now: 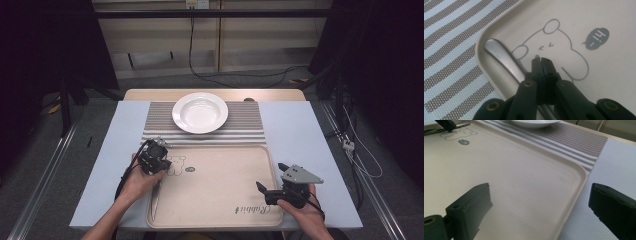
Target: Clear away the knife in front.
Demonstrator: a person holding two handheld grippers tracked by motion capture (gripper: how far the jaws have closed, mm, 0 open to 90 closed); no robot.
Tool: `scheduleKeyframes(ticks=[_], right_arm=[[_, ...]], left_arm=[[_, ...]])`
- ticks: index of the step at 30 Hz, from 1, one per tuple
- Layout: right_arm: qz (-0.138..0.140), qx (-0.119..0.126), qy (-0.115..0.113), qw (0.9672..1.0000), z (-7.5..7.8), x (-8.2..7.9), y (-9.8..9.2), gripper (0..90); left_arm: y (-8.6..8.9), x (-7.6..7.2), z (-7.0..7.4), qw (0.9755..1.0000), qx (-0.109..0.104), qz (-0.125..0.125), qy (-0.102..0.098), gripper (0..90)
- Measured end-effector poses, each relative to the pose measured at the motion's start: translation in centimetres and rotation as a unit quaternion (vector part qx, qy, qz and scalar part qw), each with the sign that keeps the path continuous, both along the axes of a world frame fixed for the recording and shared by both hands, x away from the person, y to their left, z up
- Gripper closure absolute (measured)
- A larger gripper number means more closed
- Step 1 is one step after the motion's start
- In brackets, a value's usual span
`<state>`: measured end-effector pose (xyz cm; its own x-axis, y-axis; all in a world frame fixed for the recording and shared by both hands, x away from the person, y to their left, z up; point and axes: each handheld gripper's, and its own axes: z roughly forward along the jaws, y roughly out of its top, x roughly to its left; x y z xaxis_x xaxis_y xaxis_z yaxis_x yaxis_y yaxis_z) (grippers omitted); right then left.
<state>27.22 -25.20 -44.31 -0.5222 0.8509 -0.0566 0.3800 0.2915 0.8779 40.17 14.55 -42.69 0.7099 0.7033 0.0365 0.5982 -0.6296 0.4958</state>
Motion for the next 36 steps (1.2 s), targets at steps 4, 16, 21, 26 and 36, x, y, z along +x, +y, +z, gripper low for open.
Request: scheduleKeyframes(ticks=[4, 16, 21, 26, 36], right_arm=[[0.001, -0.001, 0.000, 1.0000, 0.0, 0.0, 0.0, 4.7], [-0.002, -0.001, 0.000, 1.0000, 0.0, 0.0, 0.0, 4.8], [-0.004, 0.001, -0.001, 1.0000, 0.0, 0.0, -0.1, 4.7], [-0.005, 0.001, -0.001, 1.0000, 0.0, 0.0, -0.1, 4.8], [-0.013, 0.004, 0.001, 0.9999, 0.0, 0.1, -0.2, 4.8]], left_arm=[[-0.2, -0.1, 0.0, 1.0000, -0.002, -0.004, -0.007, 83.6], [-0.3, -0.5, 1.1, 0.9953, -0.075, -0.019, -0.059, 44.4], [-0.3, -0.8, 1.7, 0.9930, -0.084, -0.023, -0.080, 26.6], [-0.4, -1.1, 2.7, 0.9910, -0.093, -0.021, -0.094, 8.3], [-0.6, -2.5, 5.0, 0.9842, -0.110, -0.012, -0.138, 7.8]])
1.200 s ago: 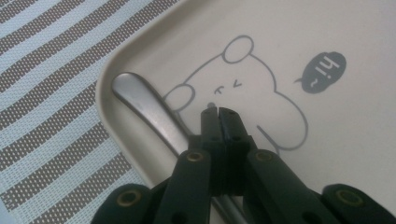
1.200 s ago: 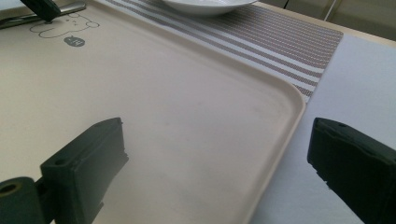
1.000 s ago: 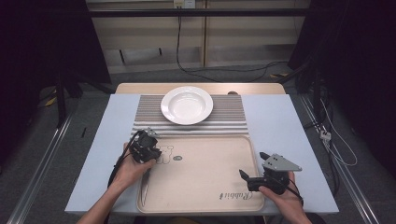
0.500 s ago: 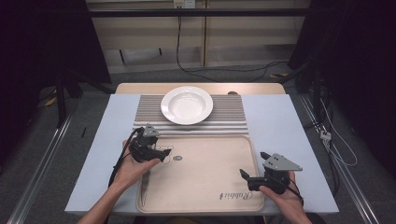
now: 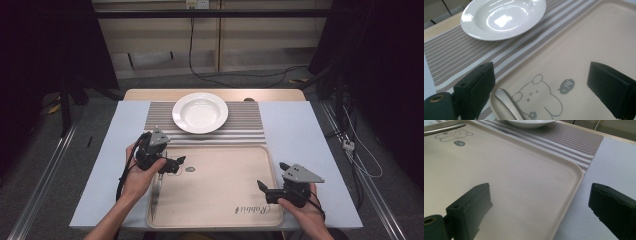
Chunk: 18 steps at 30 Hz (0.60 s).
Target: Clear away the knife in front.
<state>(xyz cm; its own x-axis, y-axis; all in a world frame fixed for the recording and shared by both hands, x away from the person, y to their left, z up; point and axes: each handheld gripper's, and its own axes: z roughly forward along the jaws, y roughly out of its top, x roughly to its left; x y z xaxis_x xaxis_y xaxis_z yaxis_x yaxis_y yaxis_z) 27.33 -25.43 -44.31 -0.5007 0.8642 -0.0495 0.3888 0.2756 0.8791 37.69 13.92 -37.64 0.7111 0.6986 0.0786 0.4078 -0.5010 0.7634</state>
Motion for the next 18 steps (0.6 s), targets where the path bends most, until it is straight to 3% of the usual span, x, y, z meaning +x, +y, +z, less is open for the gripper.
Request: scheduleKeyframes(ticks=[6, 10, 12, 15, 18], right_arm=[[-0.001, 0.002, -0.001, 1.0000, 0.0, 0.1, -0.1, 4.7], [-0.001, 0.002, -0.001, 1.0000, 0.0, 0.1, -0.1, 4.7], [-0.002, 0.002, -0.001, 1.0000, 0.0, 0.1, -0.1, 4.7], [-0.003, 0.001, -0.001, 1.0000, 0.0, 0.1, -0.1, 4.7], [-0.003, 0.001, -0.001, 1.0000, 0.0, 0.2, -0.1, 4.7]], left_arm=[[1.0, -0.8, 0.2, 0.9996, -0.015, 0.016, -0.020, 7.8], [1.8, -1.2, -0.2, 0.9995, -0.021, 0.018, -0.017, 7.8], [2.3, -1.5, -0.6, 0.9989, -0.039, 0.018, -0.018, 7.8], [3.3, -1.7, -1.2, 0.9976, -0.056, 0.037, -0.017, 6.7], [4.1, -1.9, -1.7, 0.9971, -0.057, 0.047, -0.016, 5.9]])
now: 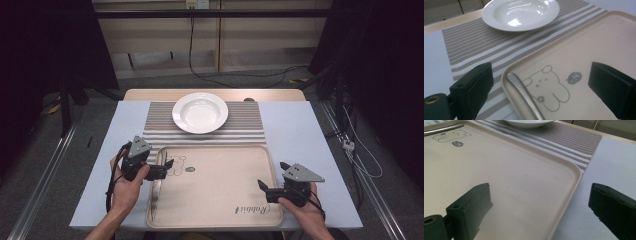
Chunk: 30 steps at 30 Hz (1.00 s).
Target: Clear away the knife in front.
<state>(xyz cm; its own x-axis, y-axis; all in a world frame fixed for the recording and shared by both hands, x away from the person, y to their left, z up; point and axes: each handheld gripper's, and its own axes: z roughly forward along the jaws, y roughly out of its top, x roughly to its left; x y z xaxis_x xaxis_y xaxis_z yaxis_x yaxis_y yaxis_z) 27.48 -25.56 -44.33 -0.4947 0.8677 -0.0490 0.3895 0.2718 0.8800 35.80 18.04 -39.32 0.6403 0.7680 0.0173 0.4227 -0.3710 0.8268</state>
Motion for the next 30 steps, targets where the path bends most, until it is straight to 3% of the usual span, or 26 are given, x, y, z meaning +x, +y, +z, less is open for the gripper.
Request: scheduleKeyframes(ticks=[2, 11, 18, 23, 30], right_arm=[[0.000, 0.000, -0.001, 1.0000, 0.0, 0.0, 0.0, 4.7], [-0.002, 0.001, 0.001, 1.0000, 0.0, 0.0, 0.0, 4.8], [-0.007, 0.003, 0.002, 1.0000, 0.0, 0.1, -0.1, 4.7], [-0.007, 0.002, 0.003, 1.0000, 0.0, 0.1, -0.1, 4.7], [-0.006, 0.002, 0.000, 1.0000, 0.0, -0.1, -0.3, 4.8]], left_arm=[[0.6, -0.1, -0.2, 0.9999, -0.011, -0.001, 0.005, 5.9], [2.0, -1.7, -0.6, 0.9999, 0.012, 0.003, 0.000, 5.6], [2.0, -2.9, -0.7, 0.9999, 0.002, 0.008, -0.007, 5.6], [2.0, -3.3, -1.5, 0.9998, -0.012, 0.016, -0.003, 5.6], [2.4, -4.0, -3.2, 0.9999, -0.012, 0.002, 0.000, 5.6]])
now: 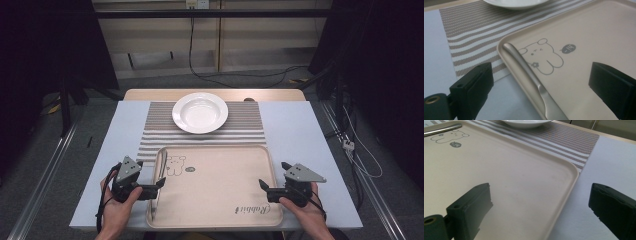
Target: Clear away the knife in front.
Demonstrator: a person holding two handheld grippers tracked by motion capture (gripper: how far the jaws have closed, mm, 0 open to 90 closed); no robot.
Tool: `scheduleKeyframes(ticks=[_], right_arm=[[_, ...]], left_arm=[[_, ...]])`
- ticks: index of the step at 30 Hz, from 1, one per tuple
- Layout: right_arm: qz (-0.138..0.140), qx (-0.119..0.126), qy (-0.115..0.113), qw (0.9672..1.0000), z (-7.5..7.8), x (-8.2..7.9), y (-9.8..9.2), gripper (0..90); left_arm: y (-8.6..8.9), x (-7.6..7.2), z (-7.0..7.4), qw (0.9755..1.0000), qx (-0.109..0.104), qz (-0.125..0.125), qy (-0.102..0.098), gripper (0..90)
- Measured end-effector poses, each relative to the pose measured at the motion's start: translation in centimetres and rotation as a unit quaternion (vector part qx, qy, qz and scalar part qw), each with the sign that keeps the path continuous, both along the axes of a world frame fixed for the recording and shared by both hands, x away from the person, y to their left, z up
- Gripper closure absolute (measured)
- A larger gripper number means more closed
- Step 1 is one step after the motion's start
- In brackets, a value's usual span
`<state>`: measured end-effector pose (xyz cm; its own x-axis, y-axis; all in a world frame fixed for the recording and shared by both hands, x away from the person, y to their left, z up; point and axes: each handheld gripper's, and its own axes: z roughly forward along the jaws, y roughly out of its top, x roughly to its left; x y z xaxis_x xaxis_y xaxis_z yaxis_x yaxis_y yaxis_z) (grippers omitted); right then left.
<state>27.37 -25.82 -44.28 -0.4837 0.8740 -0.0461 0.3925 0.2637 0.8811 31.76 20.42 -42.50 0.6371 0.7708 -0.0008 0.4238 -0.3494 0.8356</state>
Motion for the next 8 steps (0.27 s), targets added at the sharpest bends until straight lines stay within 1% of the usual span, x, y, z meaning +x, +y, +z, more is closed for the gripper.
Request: scheduleKeyframes(ticks=[2, 3, 4, 6, 7, 8], right_arm=[[0.001, 0.000, 0.001, 1.0000, 0.01, -0.05, 0.03, 4.8], [0.001, 0.000, 0.000, 1.0000, 0.00, -0.07, 0.03, 5.0], [0.001, 0.000, 0.000, 1.0000, 0.01, -0.08, 0.01, 5.1], [-0.001, 0.002, 0.001, 1.0000, 0.00, -0.05, -0.10, 5.0], [-0.002, 0.004, 0.002, 1.0000, -0.01, -0.01, -0.17, 5.0], [-0.003, 0.005, 0.002, 1.0000, 0.00, 0.02, -0.22, 4.9]], left_arm=[[0.24, -0.04, -0.13, 1.0000, 0.001, 0.006, 0.001, 5.6], [0.32, -0.06, -0.11, 0.9999, -0.007, 0.011, 0.000, 5.6], [0.44, 0.00, -0.03, 0.9999, -0.010, 0.010, -0.001, 5.6], [0.47, 0.02, 0.06, 0.9999, -0.004, 0.011, -0.008, 5.6], [0.48, 0.05, 0.04, 0.9999, -0.004, 0.011, -0.009, 5.6], [0.53, 0.12, 0.03, 1.0000, -0.003, 0.008, -0.005, 5.6]])
